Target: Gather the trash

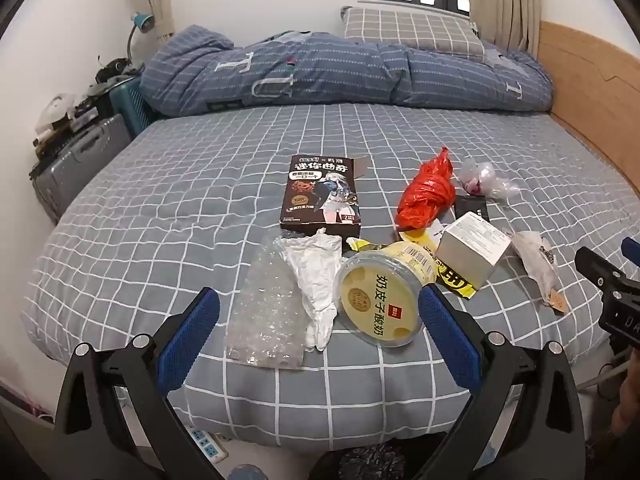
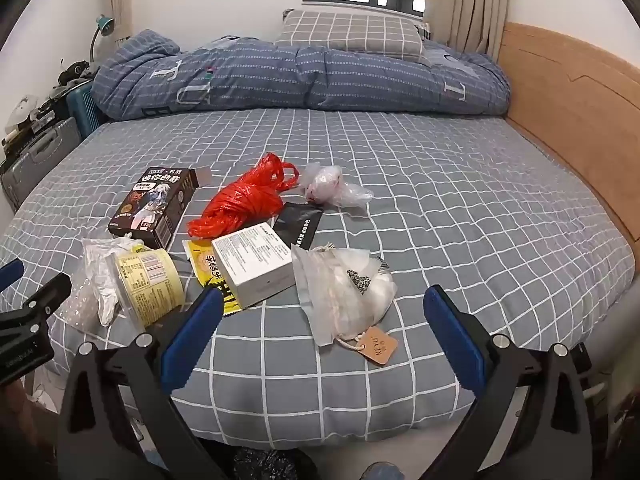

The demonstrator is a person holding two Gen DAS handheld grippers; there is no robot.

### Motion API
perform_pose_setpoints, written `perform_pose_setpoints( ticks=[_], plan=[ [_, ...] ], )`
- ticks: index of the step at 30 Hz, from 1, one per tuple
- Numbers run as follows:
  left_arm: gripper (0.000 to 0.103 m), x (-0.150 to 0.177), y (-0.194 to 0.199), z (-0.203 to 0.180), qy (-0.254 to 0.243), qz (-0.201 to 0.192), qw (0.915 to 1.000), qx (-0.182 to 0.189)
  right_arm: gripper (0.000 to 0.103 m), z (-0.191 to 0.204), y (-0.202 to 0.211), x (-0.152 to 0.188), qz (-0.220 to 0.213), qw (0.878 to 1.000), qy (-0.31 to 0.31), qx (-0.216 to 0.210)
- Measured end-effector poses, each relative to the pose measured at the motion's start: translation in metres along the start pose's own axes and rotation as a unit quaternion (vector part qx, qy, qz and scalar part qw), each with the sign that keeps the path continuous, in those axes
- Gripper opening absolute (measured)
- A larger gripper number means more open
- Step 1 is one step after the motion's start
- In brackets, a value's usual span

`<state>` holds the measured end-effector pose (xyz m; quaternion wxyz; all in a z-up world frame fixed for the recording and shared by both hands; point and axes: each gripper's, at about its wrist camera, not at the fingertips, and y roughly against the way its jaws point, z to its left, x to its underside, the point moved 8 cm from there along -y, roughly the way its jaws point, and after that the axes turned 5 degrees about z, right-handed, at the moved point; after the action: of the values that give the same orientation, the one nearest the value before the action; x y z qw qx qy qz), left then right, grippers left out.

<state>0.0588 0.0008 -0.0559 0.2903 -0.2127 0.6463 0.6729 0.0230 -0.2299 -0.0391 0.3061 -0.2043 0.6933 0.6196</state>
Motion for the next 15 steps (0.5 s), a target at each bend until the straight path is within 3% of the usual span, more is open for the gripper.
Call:
perform_pose_setpoints(
  ticks=[15],
  plan=[
    [0.098, 0.0, -0.004, 0.002, -0.003, 0.007, 0.9999, -0.012, 0.096, 0.011, -0.002, 0.004, -0.004, 1.0, 0.007, 0.0]
  ],
)
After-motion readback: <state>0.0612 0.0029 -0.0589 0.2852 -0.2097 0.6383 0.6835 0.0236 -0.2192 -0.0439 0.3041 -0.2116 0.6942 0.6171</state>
